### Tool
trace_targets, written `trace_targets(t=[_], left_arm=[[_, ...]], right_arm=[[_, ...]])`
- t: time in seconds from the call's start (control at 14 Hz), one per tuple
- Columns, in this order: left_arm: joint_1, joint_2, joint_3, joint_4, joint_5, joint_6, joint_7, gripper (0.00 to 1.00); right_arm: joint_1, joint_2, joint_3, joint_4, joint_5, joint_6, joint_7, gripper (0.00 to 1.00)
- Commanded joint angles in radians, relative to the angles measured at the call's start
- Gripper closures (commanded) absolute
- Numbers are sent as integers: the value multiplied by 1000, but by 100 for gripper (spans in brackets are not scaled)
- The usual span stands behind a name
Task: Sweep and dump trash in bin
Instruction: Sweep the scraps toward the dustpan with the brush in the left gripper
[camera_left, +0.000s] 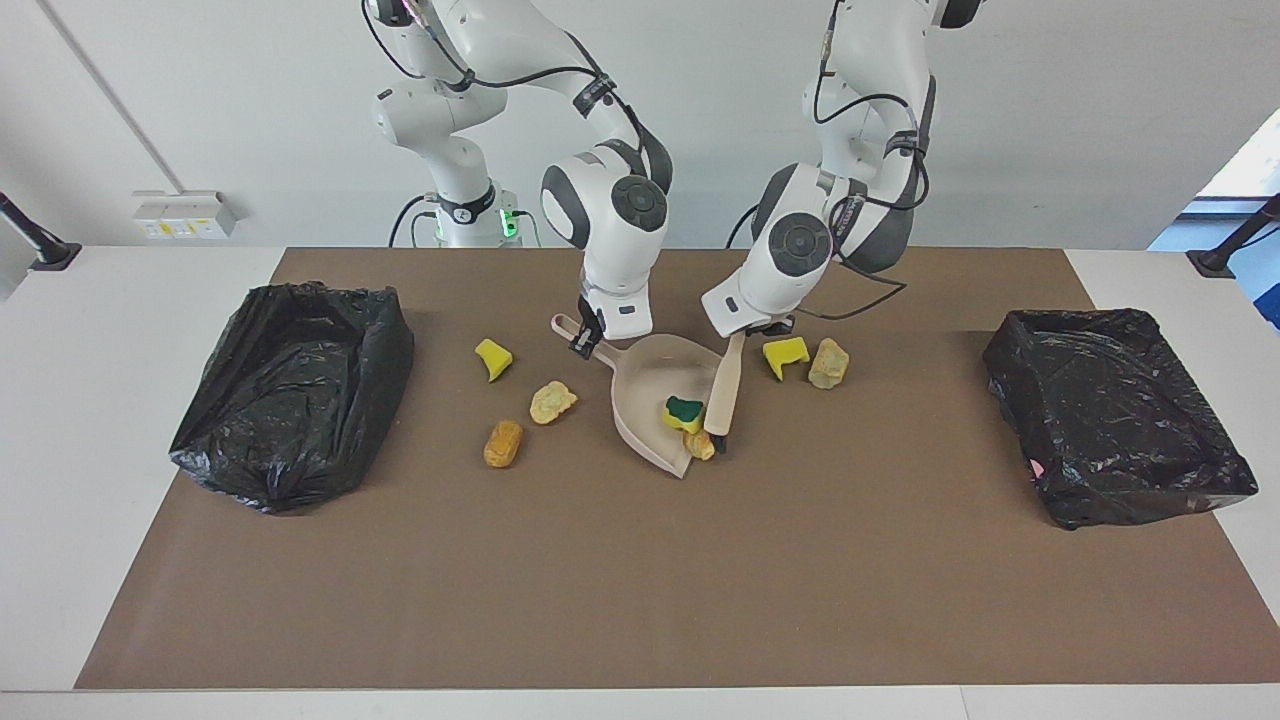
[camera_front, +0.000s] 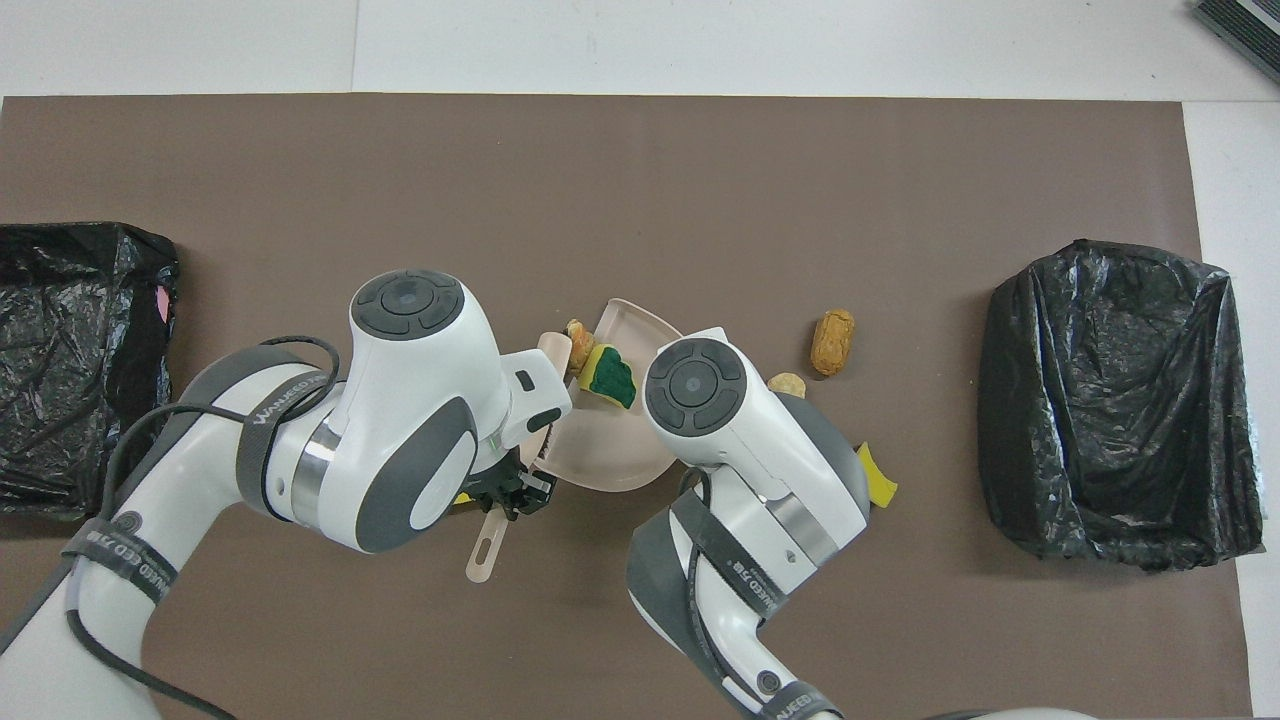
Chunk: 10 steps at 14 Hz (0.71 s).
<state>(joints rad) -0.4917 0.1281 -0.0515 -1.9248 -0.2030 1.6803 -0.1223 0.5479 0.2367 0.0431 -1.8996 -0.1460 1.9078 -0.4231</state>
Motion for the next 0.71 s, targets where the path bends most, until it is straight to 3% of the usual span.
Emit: trace_targets(t=[0.0, 0.21, 0.43, 0.64], left_arm=[[-17, -77, 10, -37, -19, -71, -20, 100], [-22, -143, 12, -46, -19, -227, -75, 100], [-19, -257, 15, -167, -6, -237, -197, 100], [28, -327, 16, -285, 40, -211, -400, 100]], right_arm=[[0, -25, 3, -27, -24, 11, 23, 100], [-2, -25, 3, -30, -24, 23, -21, 100], [9, -36, 3, -41, -27, 37, -118, 100], [-6, -65, 3, -154, -40, 224, -230, 100]])
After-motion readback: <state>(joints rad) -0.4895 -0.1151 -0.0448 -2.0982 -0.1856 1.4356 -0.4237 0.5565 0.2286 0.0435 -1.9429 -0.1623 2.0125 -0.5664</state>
